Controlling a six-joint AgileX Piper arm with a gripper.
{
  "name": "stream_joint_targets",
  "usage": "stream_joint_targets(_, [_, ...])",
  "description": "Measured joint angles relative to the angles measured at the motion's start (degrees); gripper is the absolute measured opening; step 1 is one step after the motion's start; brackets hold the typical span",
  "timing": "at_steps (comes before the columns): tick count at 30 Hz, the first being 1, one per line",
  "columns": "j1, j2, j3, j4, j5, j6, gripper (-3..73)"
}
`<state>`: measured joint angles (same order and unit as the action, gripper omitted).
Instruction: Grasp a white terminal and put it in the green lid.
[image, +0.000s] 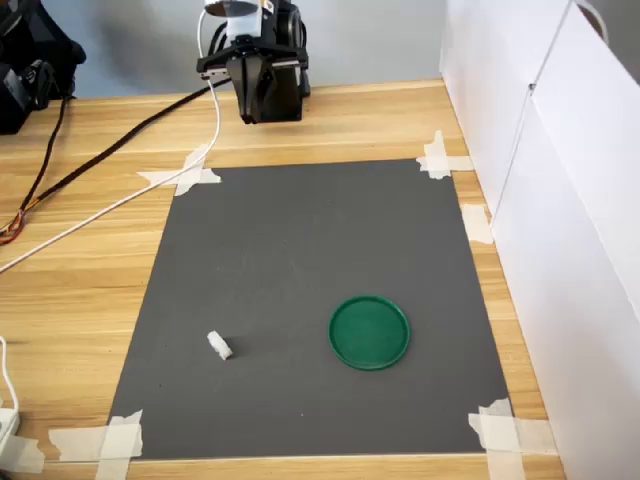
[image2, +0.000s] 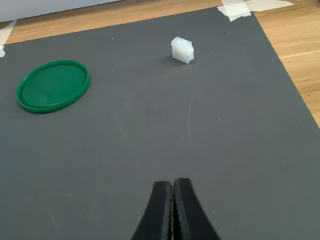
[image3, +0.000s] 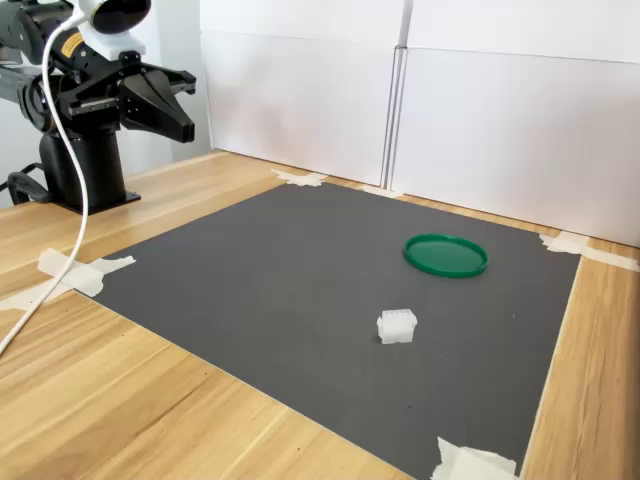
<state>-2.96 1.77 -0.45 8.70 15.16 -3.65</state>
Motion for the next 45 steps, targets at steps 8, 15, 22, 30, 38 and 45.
stream_joint_targets(8, [0.0, 0.0, 0.0, 0.0, 0.0, 0.0, -2.2])
stream_joint_targets(15, [0.0, 0.0, 0.0, 0.0, 0.0, -0.2, -2.2])
stream_joint_targets(22, [0.0, 3.2, -3.0, 0.0, 2.1, -0.5, -2.2])
stream_joint_targets(30, [0.0, 17.1, -15.9, -0.4, 7.3, -0.9, -2.2])
stream_joint_targets(38, [0.0, 38.8, -29.7, 0.4, 8.1, -0.9, -2.2])
stream_joint_targets(45, [0.0, 53.1, -38.6, -0.3, 8.4, -2.8, -2.2])
